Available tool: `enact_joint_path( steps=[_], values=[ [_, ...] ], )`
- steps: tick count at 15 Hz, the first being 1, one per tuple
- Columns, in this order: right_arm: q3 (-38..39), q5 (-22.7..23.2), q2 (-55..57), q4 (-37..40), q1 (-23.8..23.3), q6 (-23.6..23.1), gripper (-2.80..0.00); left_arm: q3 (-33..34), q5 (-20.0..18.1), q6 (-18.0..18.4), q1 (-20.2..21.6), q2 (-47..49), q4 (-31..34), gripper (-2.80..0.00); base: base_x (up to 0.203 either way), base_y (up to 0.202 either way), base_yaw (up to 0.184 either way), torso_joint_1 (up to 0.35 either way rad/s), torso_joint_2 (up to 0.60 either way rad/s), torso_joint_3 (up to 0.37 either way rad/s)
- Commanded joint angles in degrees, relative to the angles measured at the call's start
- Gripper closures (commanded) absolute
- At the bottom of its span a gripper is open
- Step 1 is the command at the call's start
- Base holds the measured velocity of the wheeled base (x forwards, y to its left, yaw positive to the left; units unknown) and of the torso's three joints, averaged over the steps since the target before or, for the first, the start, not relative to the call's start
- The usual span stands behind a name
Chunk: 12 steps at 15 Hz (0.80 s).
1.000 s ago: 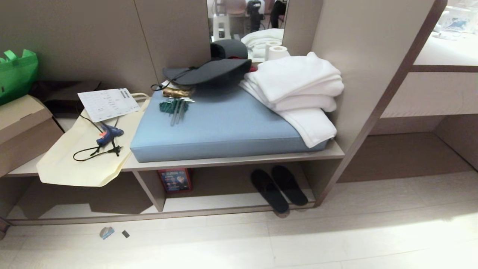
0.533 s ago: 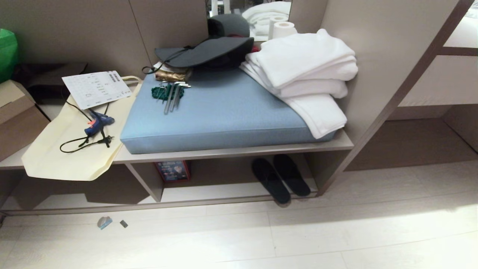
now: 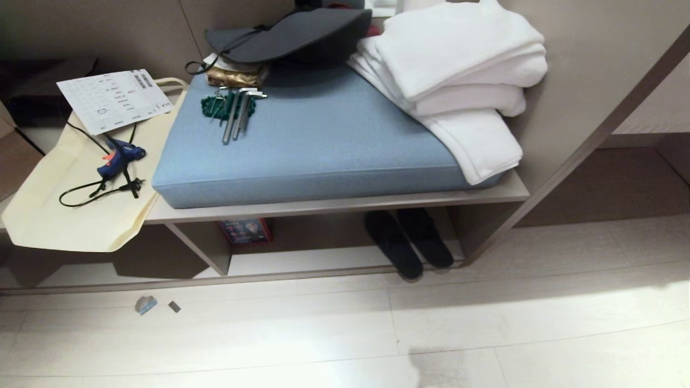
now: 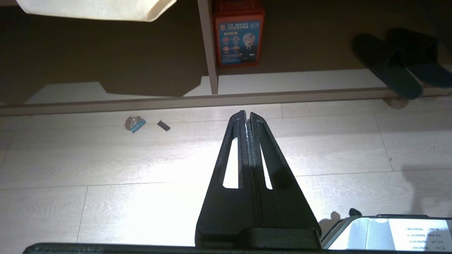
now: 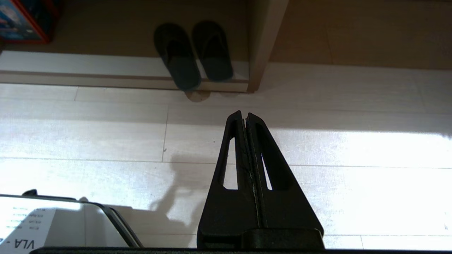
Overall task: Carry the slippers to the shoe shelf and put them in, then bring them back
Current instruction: Pick up the slippers in the shoe cabinet
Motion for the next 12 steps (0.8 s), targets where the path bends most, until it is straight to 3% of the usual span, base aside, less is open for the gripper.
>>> enact_joint_path(
  steps=[1,12],
  values=[
    [0.01,0.03,0.07,0.02,0.02,-0.04,0.00,0.00,-0.01,-0.02,0.02,0.04,-0.03,0.00,0.000,0.000,0.000,0.002,0.00,-0.193],
    [0.01,0.03,0.07,0.02,0.02,0.05,0.00,0.00,0.01,-0.02,0.02,0.04,0.01,0.00,0.000,0.000,0.000,0.000,0.00,-0.200]
  ],
)
